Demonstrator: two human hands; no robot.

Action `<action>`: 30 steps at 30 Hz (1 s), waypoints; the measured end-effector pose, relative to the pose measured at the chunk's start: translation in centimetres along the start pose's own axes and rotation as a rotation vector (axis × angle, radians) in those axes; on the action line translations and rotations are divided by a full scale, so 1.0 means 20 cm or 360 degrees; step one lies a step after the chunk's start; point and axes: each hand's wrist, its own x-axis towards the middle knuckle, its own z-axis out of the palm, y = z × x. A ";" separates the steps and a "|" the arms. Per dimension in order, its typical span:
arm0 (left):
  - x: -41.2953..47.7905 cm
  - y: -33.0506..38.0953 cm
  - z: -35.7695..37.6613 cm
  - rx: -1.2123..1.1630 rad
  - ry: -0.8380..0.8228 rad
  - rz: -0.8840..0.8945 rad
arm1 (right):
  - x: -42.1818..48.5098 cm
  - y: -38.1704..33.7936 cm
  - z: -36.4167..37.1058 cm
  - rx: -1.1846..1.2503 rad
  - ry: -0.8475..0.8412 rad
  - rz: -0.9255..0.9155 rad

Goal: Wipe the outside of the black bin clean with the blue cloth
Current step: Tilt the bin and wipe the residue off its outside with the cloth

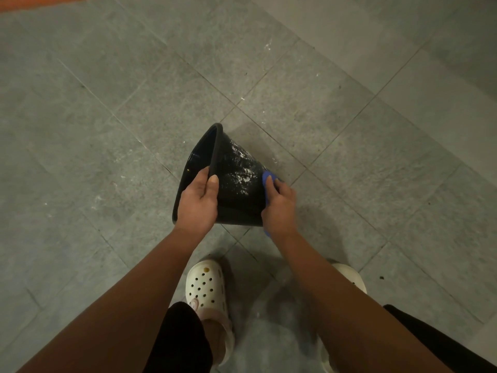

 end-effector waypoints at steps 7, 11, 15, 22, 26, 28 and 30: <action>0.01 0.01 0.00 0.0017 -0.0051 0.0011 | -0.05 0.00 0.00 -0.0025 0.0001 0.0029; 0.00 0.02 -0.01 -0.0068 -0.0081 -0.0041 | 0.00 -0.01 -0.01 0.0008 0.0009 -0.0061; 0.00 0.01 -0.01 -0.0079 -0.0018 -0.0097 | 0.01 0.03 -0.02 -0.0065 -0.0080 0.0098; 0.01 0.01 -0.02 -0.0012 -0.0071 -0.0018 | -0.02 -0.04 0.01 0.0028 0.0078 -0.0072; 0.00 0.01 -0.01 0.0010 -0.0046 -0.0022 | 0.04 0.05 -0.03 0.0018 -0.0066 0.0114; 0.00 0.02 0.00 0.0006 -0.0035 -0.0027 | 0.02 0.07 -0.04 0.0046 -0.0067 0.0229; 0.00 0.03 0.00 0.0008 -0.0036 -0.0008 | -0.01 0.05 -0.02 0.0027 0.0011 0.0211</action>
